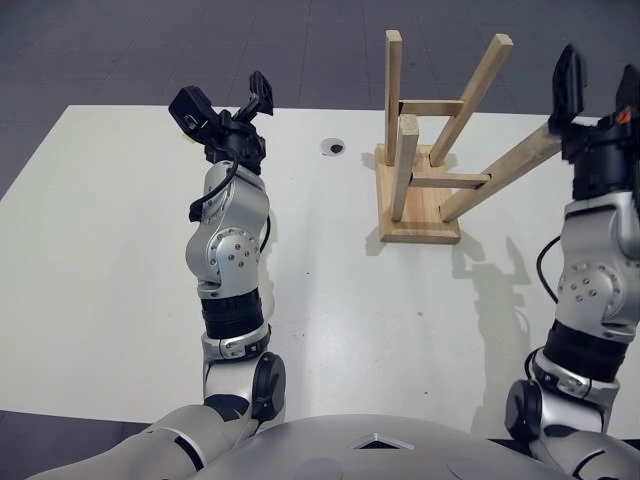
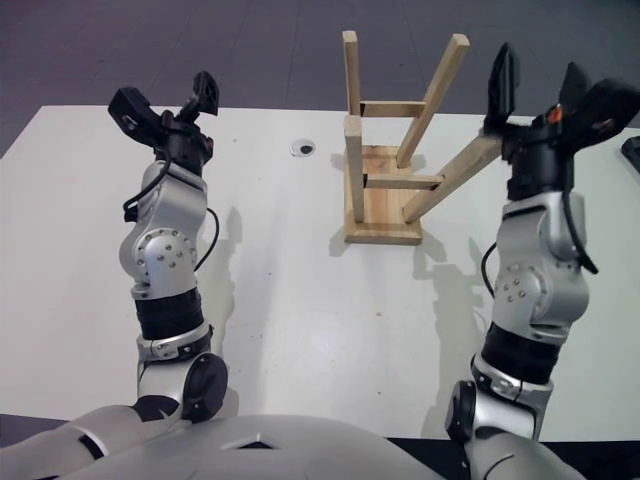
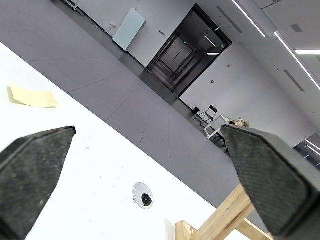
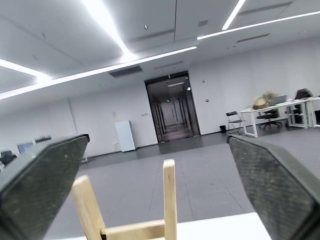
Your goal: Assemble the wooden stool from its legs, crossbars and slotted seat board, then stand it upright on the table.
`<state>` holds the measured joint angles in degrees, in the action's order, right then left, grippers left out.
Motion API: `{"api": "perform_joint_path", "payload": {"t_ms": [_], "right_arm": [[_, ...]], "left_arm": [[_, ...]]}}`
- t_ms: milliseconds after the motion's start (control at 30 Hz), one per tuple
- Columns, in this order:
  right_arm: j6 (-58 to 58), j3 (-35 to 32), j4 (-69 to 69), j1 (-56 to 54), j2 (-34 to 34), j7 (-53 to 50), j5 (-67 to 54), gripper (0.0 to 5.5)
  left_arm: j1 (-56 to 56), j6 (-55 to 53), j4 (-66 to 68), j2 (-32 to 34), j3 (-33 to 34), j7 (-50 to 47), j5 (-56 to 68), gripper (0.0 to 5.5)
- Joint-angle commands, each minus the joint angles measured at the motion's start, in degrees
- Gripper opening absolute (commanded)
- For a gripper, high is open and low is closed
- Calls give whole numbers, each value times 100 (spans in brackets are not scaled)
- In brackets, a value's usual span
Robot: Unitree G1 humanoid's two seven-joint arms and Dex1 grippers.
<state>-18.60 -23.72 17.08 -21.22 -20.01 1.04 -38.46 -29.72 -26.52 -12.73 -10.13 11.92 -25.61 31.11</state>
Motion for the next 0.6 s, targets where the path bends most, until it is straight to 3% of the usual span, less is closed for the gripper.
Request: {"api": "perform_joint_path", "payload": {"t_ms": [33, 233, 467, 600], "right_arm": [[-219, -240, -300, -933, -138, -207, -346, 535], [-257, -536, -875, -2203, -756, -128, -487, 535], [-858, 499, -1139, -149, 465, -984, 595, 535], [-468, 901, -1166, 208, 912, -888, 983, 535]], "left_arm": [[-199, 112, 43, -119, 78, -43, -33, 540], [-234, 211, 91, 56, 276, -109, -125, 540], [-227, 131, 124, -10, 207, -73, -132, 540], [-127, -51, 141, -17, 91, -4, -104, 540]]}}
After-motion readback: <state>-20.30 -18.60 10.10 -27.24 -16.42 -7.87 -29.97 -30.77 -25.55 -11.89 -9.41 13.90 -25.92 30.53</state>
